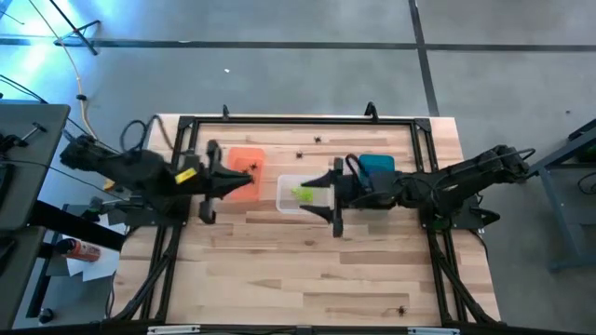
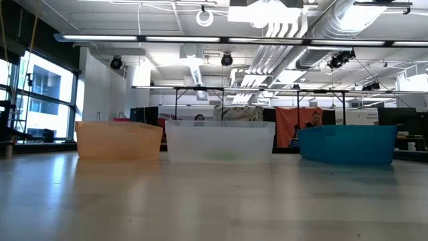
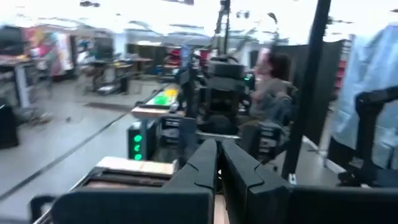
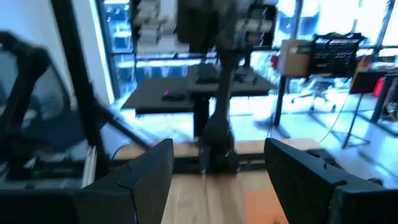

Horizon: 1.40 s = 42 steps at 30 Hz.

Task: Sort Halloween decoration
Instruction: Put the black spider toy into the orange bin

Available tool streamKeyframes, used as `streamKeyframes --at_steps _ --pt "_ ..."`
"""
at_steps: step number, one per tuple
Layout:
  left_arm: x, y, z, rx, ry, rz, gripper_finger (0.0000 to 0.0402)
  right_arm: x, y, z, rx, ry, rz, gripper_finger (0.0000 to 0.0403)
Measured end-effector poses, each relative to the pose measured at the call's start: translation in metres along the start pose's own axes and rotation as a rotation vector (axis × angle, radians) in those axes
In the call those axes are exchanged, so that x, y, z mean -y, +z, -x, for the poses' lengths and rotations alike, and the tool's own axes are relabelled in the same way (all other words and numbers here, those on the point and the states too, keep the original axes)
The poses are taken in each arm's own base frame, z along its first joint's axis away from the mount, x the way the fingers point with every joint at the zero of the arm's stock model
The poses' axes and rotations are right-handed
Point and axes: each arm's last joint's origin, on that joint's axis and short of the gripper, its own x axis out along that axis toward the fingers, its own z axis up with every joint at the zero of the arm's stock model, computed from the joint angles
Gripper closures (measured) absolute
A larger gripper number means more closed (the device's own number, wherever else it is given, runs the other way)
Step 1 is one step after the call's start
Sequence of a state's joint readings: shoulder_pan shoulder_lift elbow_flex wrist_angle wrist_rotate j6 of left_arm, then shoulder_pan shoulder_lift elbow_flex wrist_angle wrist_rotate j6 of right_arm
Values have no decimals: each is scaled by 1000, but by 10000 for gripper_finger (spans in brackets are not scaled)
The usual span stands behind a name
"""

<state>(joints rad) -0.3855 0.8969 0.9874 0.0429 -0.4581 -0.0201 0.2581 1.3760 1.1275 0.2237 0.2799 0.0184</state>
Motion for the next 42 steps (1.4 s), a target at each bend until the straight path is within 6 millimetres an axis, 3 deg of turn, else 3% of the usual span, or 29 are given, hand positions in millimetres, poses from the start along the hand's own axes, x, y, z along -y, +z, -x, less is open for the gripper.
streamKeyframes --at_steps 8,13,21,24,30,36,42 --pt "-20 -21 -39 -69 -39 -25 401 14 4 -3 27 -5 -7 155" --pt "-27 -24 -41 -105 -15 -26 401 21 2 -4 9 20 -2 155" --pt "-40 -44 -32 -337 93 -62 401 40 -6 -7 -73 -41 11 155" --pt "-65 -57 -28 -501 211 -36 401 52 -7 -8 -82 -78 7 155" --pt "-135 -88 -19 -848 385 53 401 81 -6 -10 -76 -186 -45 155" --pt "-189 -139 -33 -1136 272 137 401 105 -6 -8 -67 -273 -128 155" --pt "-209 -193 -44 -1387 50 15 401 115 -7 -8 -69 -304 -159 155"
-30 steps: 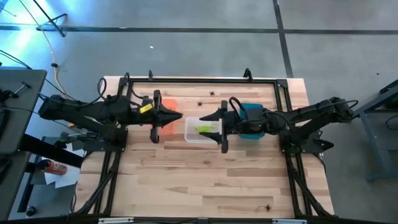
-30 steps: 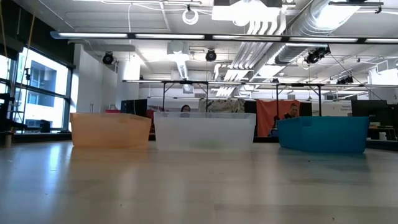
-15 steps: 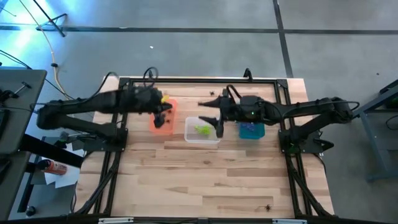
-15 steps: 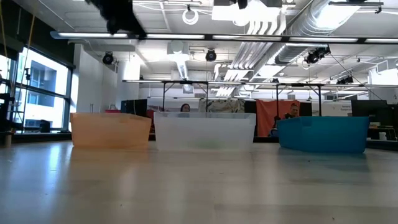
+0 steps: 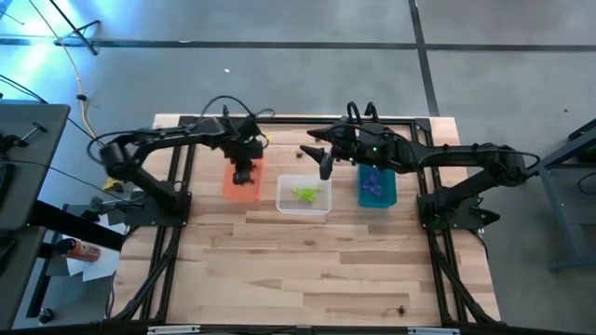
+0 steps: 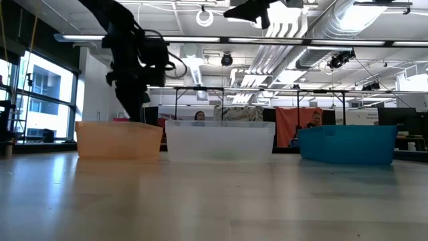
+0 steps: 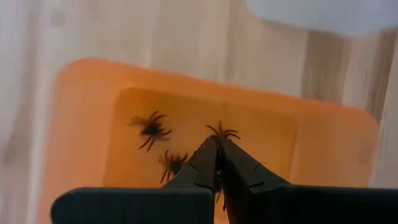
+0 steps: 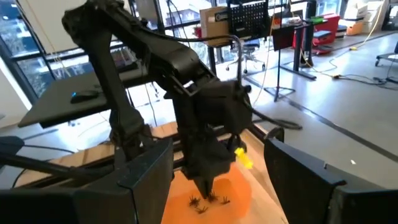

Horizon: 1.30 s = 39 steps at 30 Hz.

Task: Sort Halloween decoration
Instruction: Put the black spider toy into the orange bin

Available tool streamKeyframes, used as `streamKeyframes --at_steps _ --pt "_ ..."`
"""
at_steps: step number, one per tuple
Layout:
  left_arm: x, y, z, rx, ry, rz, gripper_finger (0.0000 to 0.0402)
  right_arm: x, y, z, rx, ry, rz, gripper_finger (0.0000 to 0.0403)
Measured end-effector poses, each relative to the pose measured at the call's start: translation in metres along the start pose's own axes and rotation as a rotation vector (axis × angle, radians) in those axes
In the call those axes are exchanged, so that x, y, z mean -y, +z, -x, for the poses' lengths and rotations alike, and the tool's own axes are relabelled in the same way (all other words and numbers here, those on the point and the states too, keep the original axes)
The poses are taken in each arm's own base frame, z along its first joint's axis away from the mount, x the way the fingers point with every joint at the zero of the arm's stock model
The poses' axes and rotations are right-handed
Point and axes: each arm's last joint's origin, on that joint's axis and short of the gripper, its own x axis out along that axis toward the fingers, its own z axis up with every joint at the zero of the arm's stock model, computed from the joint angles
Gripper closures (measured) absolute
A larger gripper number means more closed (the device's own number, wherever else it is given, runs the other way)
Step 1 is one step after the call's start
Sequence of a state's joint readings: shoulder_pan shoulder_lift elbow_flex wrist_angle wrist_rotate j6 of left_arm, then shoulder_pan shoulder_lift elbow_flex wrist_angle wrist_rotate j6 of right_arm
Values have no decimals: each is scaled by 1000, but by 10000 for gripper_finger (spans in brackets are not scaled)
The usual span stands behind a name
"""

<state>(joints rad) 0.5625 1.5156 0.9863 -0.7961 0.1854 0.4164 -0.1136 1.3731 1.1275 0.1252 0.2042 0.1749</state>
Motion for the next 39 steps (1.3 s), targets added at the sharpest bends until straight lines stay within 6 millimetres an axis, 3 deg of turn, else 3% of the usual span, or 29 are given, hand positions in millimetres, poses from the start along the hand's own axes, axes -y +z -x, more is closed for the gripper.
streamKeyframes --at_steps 9,23,27,32,39 --pt "-13 3 -42 -122 30 -187 401 3 -10 0 -103 -20 20 155" --pt "-16 5 -49 -121 39 -123 397 4 -14 1 -147 -27 30 155" --pt "-15 4 -49 -129 37 -93 364 4 -14 1 -147 -27 30 155" --pt "-13 3 -42 -125 39 -67 289 4 -14 1 -147 -26 48 155" --pt "-10 7 -11 -96 52 -22 208 4 -14 1 -148 -14 74 155"
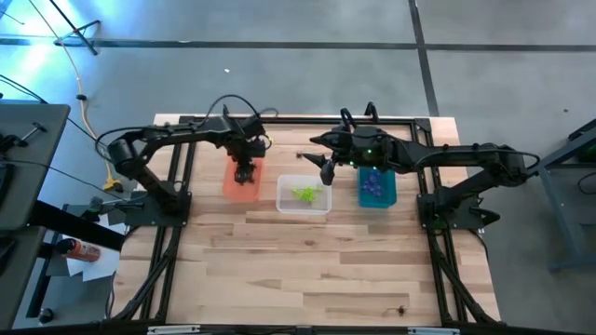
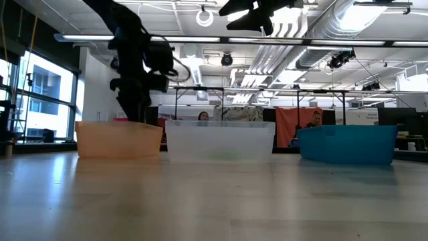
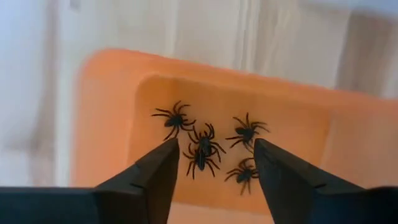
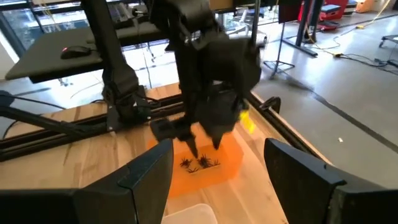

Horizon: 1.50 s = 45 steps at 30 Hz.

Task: Sort Halloween decoration
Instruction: Put the black spider toy into the orange bin

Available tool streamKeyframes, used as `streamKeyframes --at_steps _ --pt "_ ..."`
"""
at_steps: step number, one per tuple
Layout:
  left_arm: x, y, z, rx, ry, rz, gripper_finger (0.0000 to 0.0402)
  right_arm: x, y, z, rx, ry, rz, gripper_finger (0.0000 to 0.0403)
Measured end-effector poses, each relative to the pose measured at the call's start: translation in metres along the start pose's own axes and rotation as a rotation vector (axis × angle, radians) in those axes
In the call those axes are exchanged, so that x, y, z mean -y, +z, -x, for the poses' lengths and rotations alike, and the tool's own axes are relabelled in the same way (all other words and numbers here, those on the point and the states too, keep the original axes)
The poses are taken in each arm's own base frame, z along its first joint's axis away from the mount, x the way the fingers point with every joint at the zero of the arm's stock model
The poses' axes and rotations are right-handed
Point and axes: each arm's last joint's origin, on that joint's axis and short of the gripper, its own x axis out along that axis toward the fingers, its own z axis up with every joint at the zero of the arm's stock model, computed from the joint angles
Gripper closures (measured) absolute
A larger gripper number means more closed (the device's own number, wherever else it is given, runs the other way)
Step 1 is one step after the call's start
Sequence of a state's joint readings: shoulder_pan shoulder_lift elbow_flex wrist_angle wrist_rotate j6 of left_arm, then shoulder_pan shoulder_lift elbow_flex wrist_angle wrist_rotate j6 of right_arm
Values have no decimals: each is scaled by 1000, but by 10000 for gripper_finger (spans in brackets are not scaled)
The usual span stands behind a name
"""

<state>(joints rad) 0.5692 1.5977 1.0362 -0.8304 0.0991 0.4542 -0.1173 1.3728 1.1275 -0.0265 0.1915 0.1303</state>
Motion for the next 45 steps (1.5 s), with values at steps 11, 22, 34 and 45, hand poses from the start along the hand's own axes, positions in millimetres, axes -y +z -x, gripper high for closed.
streamKeyframes --at_steps 11,22,34,45 --pt "19 -3 113 578 -26 212 188 4 22 33 63 7 92 155" --pt "85 -13 148 1291 -154 200 188 0 12 51 -118 237 -72 155" --pt "101 -18 140 1313 -108 222 188 -22 -18 59 -506 438 -300 155" --pt "101 -18 141 1317 -129 247 188 -134 -122 128 -1346 399 -803 155"
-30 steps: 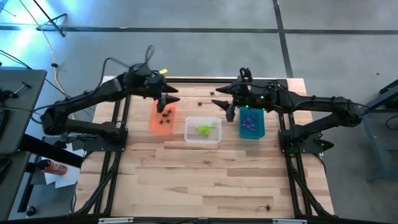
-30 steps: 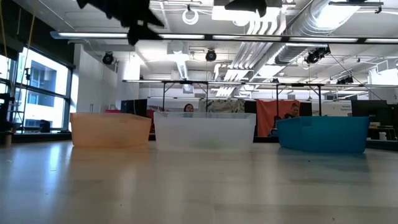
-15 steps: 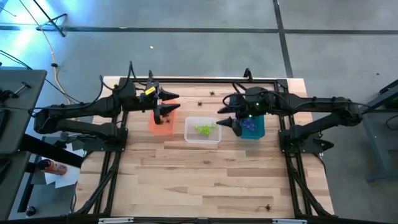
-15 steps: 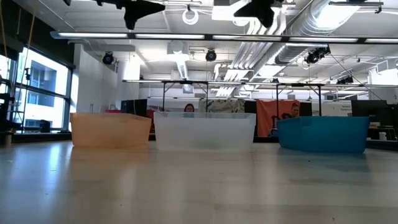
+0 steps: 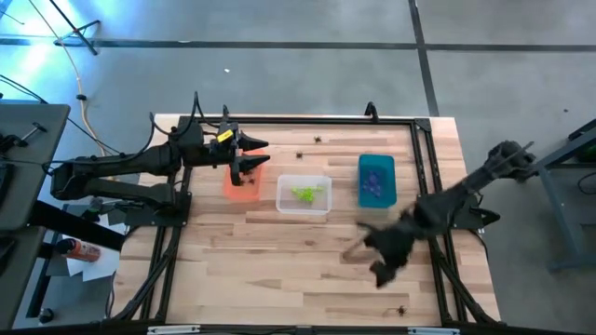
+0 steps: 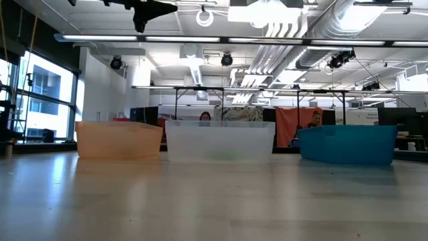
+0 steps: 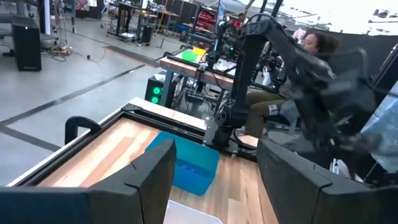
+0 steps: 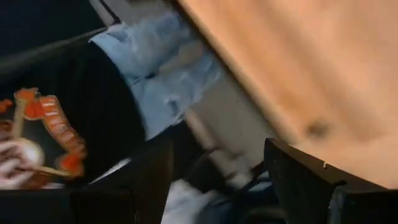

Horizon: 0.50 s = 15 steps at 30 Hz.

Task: Sort Halloween decoration
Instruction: Put the black spider toy into the orange bin

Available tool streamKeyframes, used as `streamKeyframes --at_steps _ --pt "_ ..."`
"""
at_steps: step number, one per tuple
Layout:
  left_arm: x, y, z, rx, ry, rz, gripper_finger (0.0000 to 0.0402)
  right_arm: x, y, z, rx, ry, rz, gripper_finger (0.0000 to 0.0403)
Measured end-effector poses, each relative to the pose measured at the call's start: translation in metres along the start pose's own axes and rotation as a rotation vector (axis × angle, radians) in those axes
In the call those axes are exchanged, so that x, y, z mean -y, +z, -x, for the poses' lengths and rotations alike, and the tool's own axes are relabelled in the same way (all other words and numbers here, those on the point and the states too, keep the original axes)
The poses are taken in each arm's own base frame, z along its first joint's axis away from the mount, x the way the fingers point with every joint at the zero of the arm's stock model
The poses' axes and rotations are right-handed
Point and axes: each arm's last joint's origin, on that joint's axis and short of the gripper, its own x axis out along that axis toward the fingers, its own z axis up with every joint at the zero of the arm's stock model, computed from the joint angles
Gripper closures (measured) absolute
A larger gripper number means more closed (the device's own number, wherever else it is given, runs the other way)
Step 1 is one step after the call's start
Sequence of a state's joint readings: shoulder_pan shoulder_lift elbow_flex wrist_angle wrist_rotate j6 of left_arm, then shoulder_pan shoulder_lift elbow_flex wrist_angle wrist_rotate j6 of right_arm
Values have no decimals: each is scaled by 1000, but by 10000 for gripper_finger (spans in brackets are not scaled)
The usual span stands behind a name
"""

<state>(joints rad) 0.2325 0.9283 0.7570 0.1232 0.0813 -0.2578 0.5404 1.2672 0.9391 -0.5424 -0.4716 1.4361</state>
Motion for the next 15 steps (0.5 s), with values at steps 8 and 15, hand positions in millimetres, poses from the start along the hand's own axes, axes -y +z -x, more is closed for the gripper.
streamKeyframes --at_steps 8,15 --pt "0 0 0 -3 1 -32 188 11 -50 -90 -163 -137 -489 155" --pt "0 0 0 -2 1 -32 188 37 -50 -134 -88 -353 -684 155"
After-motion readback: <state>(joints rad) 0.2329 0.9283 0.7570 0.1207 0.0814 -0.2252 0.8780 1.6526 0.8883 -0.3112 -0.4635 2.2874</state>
